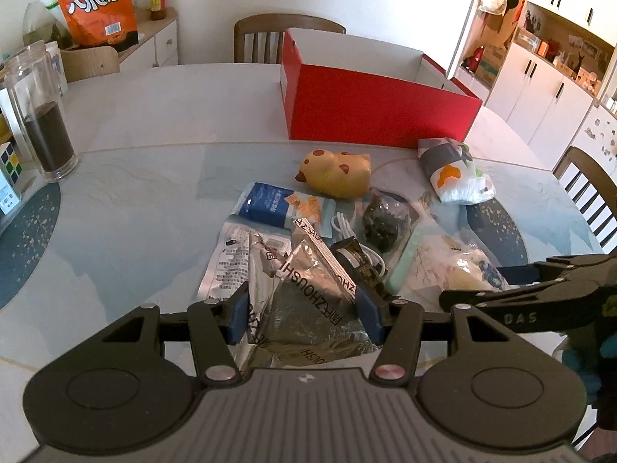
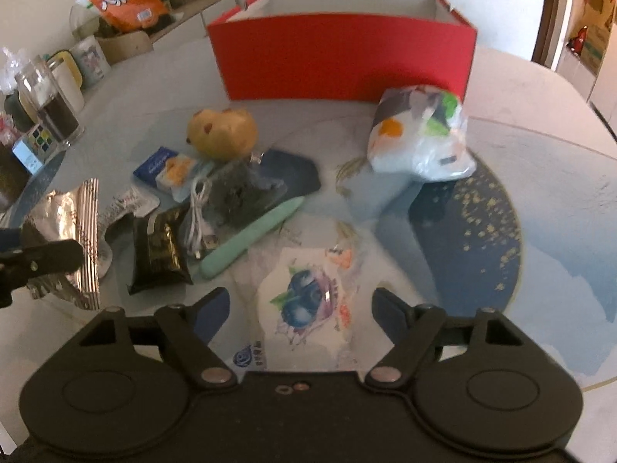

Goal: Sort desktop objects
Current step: 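Lift the foil pouch and blueberry bag and carry both over the red box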

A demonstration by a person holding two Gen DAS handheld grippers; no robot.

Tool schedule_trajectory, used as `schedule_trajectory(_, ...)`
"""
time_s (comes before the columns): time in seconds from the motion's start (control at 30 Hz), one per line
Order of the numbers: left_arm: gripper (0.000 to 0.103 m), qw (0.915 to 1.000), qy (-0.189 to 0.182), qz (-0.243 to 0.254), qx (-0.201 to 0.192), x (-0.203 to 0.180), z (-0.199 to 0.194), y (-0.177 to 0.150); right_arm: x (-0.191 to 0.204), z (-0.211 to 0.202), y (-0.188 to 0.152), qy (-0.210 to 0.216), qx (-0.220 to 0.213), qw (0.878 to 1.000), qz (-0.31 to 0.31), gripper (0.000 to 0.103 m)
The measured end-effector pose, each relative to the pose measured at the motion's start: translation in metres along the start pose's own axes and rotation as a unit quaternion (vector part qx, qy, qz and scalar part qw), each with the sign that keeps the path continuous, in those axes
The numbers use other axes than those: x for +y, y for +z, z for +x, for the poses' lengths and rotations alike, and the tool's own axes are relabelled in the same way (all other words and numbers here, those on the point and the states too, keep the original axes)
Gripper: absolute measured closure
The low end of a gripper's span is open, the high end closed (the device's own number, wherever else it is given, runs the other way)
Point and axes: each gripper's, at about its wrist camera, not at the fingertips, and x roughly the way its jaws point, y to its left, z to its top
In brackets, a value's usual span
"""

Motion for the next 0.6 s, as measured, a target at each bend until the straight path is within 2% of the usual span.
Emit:
schedule_trajectory(0.33,0.047,1.0,-0.004,0.003,-0.001,-0.002,0.001,0.001,0.0,0.006,-0.004,-0.008,0.008,1.0,-0.005,0.046)
schedule_trajectory(0.6,0.047,0.9998,-0.016,0.011,-0.006,-0.01,0.0,0.012,-0.002,-0.012,0.007,-0.011,-0.007,1.0,-0.012,0.048)
